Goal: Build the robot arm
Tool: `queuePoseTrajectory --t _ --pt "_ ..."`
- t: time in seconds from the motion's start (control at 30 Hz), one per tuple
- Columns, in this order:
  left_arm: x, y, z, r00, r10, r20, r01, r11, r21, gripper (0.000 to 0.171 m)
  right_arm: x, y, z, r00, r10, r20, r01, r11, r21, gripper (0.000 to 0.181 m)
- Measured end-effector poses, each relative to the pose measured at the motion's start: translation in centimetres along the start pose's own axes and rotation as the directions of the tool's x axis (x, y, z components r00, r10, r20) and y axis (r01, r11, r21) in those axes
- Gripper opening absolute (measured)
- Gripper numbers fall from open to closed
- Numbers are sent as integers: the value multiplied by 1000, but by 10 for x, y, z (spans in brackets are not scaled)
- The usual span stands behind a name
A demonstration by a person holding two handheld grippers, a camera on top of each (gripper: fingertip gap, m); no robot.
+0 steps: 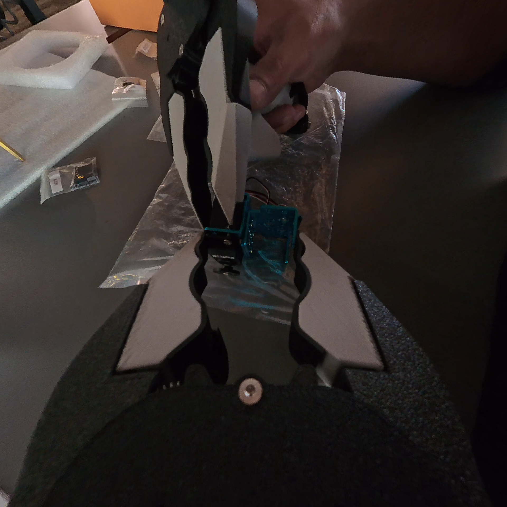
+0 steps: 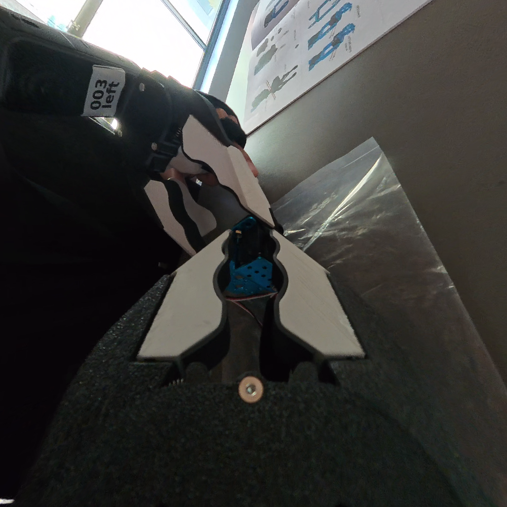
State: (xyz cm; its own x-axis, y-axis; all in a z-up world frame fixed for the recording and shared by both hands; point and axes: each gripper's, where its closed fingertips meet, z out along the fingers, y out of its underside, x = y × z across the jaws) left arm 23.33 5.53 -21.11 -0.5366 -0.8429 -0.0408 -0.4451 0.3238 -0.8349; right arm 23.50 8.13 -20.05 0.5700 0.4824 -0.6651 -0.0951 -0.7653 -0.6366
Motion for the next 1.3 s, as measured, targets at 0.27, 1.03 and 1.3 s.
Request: queuePoseTrajectory --t 0.27,1.03,1.3 --pt "0 0 0 1000 14 -4 -14 1000 -21 63 0 -1 -1 998 59 37 -60 998 29 22" --pt "0 0 1 1000 11 -4 -11 1000 -13 63 -2 -1 -2 994 74 86 -77 996 32 25" --pt "0 0 1 1000 13 -4 -13 1000 -16 63 1 -2 -2 989 125 83 -128 991 36 18"
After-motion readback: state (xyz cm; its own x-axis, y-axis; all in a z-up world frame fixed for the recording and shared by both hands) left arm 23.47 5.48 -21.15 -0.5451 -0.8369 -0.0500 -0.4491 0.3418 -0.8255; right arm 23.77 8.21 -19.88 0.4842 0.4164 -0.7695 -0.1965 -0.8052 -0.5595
